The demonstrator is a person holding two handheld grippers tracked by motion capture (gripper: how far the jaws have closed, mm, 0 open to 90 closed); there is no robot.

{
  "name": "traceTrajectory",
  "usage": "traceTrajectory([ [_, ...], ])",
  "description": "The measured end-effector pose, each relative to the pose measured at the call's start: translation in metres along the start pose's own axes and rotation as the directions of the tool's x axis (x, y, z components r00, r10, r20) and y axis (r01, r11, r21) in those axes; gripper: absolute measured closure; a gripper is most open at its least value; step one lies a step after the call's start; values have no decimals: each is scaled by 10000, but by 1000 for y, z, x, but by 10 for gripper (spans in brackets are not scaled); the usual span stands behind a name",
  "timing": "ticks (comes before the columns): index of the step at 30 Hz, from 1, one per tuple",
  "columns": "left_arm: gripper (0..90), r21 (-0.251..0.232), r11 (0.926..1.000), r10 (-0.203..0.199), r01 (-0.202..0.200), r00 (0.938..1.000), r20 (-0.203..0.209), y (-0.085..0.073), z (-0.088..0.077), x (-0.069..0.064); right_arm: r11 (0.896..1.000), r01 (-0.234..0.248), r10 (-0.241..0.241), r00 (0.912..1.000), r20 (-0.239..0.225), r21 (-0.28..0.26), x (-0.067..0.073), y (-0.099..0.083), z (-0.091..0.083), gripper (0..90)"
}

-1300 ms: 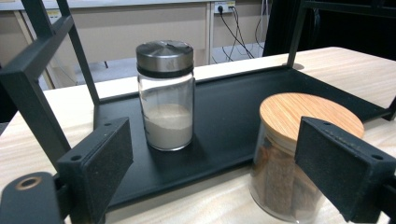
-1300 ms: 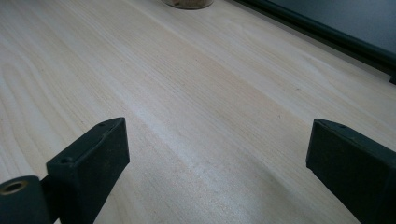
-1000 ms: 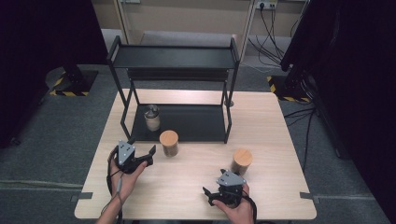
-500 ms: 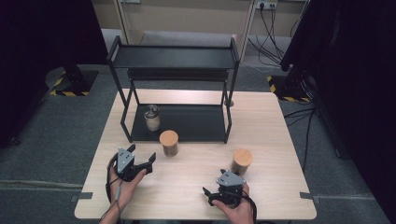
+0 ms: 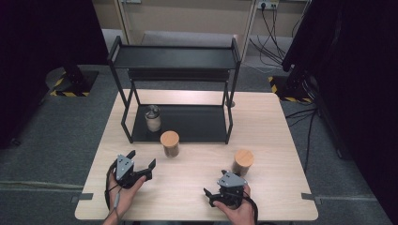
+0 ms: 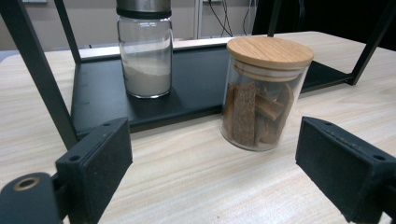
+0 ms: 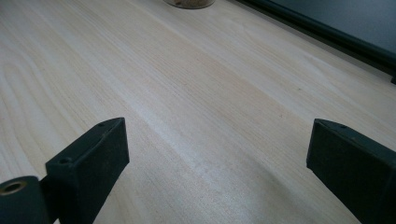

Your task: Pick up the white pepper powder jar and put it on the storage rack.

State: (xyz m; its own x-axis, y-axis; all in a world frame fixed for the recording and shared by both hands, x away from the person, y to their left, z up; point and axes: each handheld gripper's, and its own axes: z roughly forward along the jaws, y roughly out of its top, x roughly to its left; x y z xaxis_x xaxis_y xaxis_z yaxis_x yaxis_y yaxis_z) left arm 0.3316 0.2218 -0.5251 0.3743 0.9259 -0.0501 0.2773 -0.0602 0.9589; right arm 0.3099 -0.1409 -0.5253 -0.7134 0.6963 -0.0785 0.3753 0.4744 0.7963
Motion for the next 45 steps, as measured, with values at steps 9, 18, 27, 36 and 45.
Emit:
traceTrajectory([
  [9, 100, -82, 10000, -55, 54, 10000, -41, -2, -5, 0, 10000, 16, -16, 10000, -8, -1, 0, 0, 0, 58],
  [18, 98, -78, 10000, 10, -9, 10000, 74, -4, -7, -4, 10000, 25, -25, 10000, -11, -13, 0, 0, 0, 58],
  [27, 93, -103, 9999, 106, -105, 9999, 113, -6, -7, -6, 10000, 36, -36, 10000, -12, 5, 1, 0, 0, 58],
  [36, 94, -236, 9996, 173, -171, 9998, 91, -7, -8, -7, 10000, 18, -18, 10000, -3, -9, 0, 0, 0, 58],
  [45, 81, -253, 9995, 178, -175, 9998, 96, -7, -9, -7, 10000, 4, -4, 10000, 5, 42, 0, 0, 0, 58],
])
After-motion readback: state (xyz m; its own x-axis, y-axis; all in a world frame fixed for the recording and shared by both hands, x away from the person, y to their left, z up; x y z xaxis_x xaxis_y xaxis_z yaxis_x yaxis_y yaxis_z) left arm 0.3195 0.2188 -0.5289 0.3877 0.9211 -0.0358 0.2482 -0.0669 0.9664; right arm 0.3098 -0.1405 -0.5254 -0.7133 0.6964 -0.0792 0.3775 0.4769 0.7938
